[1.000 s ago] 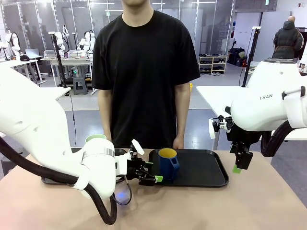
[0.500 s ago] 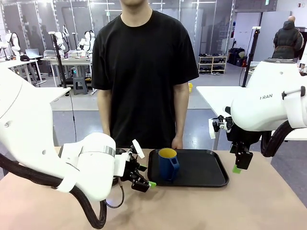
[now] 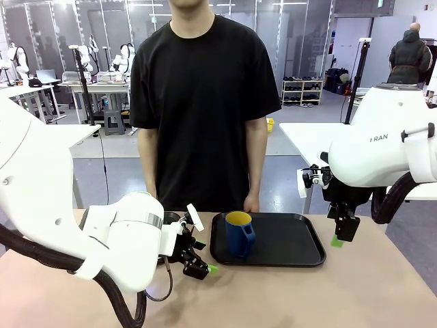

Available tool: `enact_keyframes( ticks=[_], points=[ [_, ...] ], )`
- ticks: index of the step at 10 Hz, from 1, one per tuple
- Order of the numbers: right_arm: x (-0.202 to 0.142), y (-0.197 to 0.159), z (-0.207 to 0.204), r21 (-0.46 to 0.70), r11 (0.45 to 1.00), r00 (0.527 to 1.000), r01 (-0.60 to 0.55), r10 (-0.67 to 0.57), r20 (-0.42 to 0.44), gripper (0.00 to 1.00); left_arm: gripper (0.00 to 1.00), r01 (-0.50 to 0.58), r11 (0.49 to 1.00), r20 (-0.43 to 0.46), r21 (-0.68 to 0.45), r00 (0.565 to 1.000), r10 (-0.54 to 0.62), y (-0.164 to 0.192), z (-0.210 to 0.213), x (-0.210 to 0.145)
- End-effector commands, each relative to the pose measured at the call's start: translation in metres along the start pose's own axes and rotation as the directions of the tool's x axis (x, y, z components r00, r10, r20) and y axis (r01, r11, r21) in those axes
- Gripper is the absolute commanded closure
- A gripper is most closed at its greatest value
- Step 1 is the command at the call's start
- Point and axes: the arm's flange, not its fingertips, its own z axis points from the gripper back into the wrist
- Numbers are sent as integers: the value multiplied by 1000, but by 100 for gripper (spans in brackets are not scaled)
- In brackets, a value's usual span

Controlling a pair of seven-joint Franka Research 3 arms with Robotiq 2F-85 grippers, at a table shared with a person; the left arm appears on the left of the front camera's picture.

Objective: Sort and store the cups by type.
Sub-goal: Pick up the Handle plastic cup and place it into the empty Flat Tray.

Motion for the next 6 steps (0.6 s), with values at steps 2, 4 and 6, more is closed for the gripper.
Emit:
enact_keyframes(
  ticks=[2,4,6],
  points=[
    [0,0,0,-9,1000,1000,10,-10,1,0,0,3,1000,6,3,1000,-3,1,0,3],
    [0,0,0,-9,1000,1000,10,-10,1,0,0,3,1000,6,3,1000,-3,1,0,3],
    [0,0,0,-9,1000,1000,10,-10,1,0,0,3,1000,6,3,1000,-3,1,0,3]
  ],
)
